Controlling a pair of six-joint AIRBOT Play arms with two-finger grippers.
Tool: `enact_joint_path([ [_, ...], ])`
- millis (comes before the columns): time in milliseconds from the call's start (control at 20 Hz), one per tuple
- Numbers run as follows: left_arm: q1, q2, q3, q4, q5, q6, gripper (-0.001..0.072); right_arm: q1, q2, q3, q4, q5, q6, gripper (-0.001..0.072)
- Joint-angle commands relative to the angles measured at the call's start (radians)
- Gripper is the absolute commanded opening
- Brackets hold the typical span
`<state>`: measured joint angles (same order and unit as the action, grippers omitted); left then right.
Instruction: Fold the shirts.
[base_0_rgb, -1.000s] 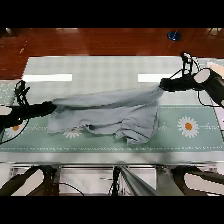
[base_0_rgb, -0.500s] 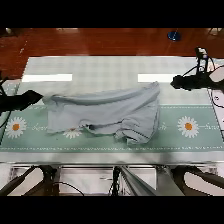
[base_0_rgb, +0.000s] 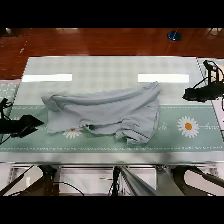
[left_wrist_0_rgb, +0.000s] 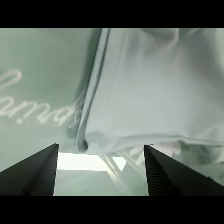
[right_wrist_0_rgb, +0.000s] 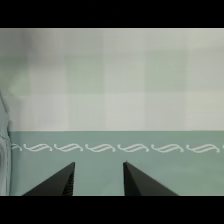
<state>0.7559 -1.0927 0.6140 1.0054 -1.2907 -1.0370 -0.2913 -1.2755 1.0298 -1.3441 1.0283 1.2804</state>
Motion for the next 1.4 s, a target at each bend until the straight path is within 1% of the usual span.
enact_joint_path([
  [0,0.013,-0.028,-0.028,0.039,-0.035,0.004,0.0614,-0.007,-0.002,-0.01,0.007,0.016,-0.045,0.0401],
  [250,0.009,-0.148,-0.028,0.02,-0.025,0.003,0.0614,-0.007,-0.002,-0.01,0.023,0.019,-0.047,0.04],
  [400,-0.004,-0.206,-0.028,-0.029,0.032,0.004,0.0613,-0.007,-0.002,-0.01,0.055,0.03,-0.047,0.04],
  [600,-0.105,-0.258,-0.028,-0.048,0.129,0.003,0.061,-0.007,-0.002,-0.01,0.091,0.067,-0.047,0.0399],
  [650,-0.138,-0.277,-0.027,-0.048,0.132,0.003,0.0584,-0.007,-0.001,-0.01,0.091,0.08,-0.047,0.0399],
  [700,-0.166,-0.299,-0.027,-0.041,0.14,-0.016,0.058,-0.007,-0.001,-0.01,0.091,0.096,-0.047,0.0399],
  [750,-0.177,-0.312,-0.026,-0.013,0.159,-0.065,0.054,-0.007,-0.001,-0.01,0.091,0.114,-0.047,0.0399],
  [800,-0.175,-0.318,-0.024,0.015,0.166,-0.095,0.0331,-0.007,-0.001,-0.01,0.092,0.137,-0.047,0.04],
  [850,-0.168,-0.32,-0.023,0.037,0.163,-0.095,0.0176,-0.007,-0.001,-0.01,0.095,0.163,-0.05,0.0402],
  [900,-0.158,-0.32,-0.023,0.056,0.156,-0.103,0.0056,-0.007,-0.001,-0.01,0.103,0.187,-0.065,0.0428],
  [950,-0.145,-0.32,-0.023,0.069,0.153,-0.103,0.0023,-0.007,-0.001,-0.01,0.119,0.209,-0.086,0.0448],
  [1050,-0.124,-0.32,-0.023,0.071,0.142,-0.101,0.0023,-0.008,-0.001,-0.01,0.142,0.232,-0.099,0.0451],
  [1250,-0.113,-0.316,-0.022,0.072,0.116,-0.09,0.0021,-0.008,-0.002,-0.01,0.151,0.232,-0.109,0.0451],
  [1350,-0.114,-0.301,-0.022,0.059,0.102,-0.058,0.002,-0.008,-0.002,-0.01,0.183,0.232,-0.12,0.0451],
])
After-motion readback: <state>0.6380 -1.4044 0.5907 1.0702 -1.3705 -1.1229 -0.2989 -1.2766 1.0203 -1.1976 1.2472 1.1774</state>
